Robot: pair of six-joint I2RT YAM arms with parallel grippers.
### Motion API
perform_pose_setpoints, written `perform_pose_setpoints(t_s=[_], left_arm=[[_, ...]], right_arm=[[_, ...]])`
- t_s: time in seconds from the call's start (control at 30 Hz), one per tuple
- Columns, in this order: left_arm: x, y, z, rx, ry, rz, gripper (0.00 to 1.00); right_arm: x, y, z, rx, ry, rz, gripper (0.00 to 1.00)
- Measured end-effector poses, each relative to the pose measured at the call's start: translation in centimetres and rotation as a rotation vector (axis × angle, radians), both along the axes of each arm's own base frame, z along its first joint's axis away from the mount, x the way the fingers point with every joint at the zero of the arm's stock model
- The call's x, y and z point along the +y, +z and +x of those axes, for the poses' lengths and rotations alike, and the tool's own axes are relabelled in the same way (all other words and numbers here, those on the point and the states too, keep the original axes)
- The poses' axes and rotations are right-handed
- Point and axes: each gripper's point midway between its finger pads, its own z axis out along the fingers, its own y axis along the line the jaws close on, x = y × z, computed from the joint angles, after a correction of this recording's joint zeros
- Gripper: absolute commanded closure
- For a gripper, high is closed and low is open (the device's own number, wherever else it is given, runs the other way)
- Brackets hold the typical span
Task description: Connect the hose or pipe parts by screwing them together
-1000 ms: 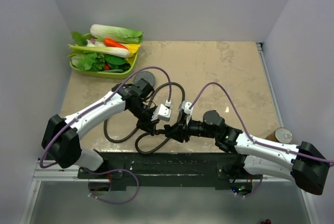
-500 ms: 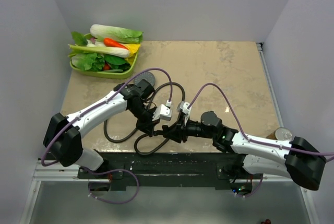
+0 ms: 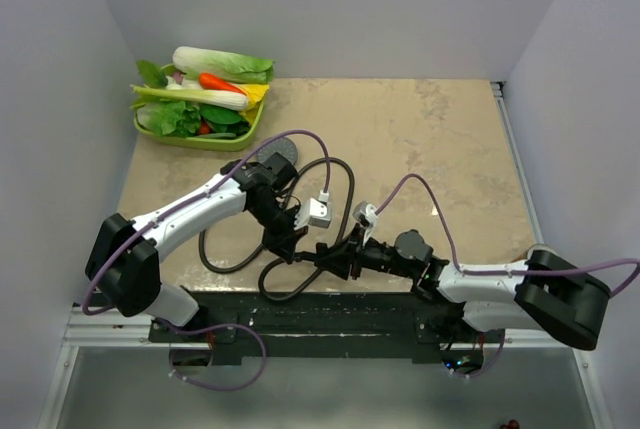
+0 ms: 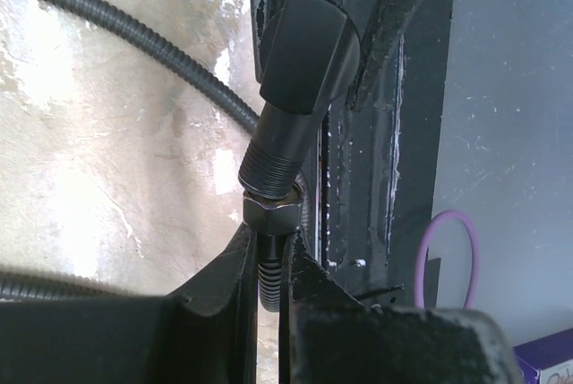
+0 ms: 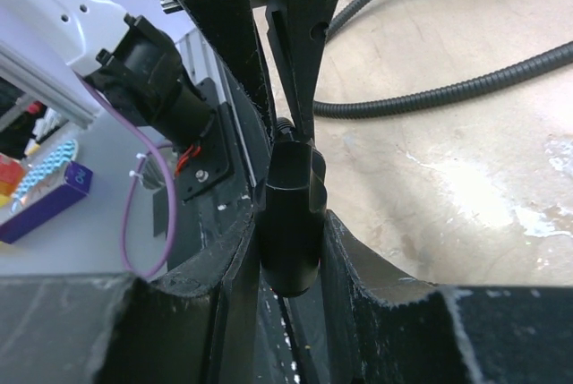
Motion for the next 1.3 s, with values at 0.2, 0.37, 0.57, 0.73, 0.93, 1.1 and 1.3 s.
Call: perform_pose_setpoints(t_s=[0.2,0.37,0.57,0.73,0.93,1.1,1.3], left_arm=[[0.2,-0.1,-0.3,0.013,0.001,0.01,1.0],[0.7,-0.2,-0.6,0.024,0.002,0.033,0.96],[1.2,-0.4,-0.6,0.024,0.008,0.062,0.93],[1.3,-0.4,-0.8,0.04,0.028,0.075,0.89],[1.6,-0.9,-1.5,0.08,0.048,0.092,0.81],[-1.3,0.4,-1.2,0.096,0.034,-0.067,0.8],[-3.9,2.1,-1.2,0.109,-0.006,-0.23,1.0]], right_arm=[[0.2,-0.3,-0.2,0.044,-0.003,0.059,1.0],[0.8,-0.6,-0.4,0.08,0.011,0.086,1.0],[1.2,-1.0,-0.4,0.118,0.018,0.102,1.0],[1.3,-1.2,-0.5,0.142,0.022,0.106,1.0],[1.7,-2.3,-1.0,0.191,0.033,0.09,1.0],[2.1,-6.1,-2.9,0.295,0.072,-0.018,1.0],[1.9,-9.3,-4.1,0.383,0.079,-0.111,1.0]])
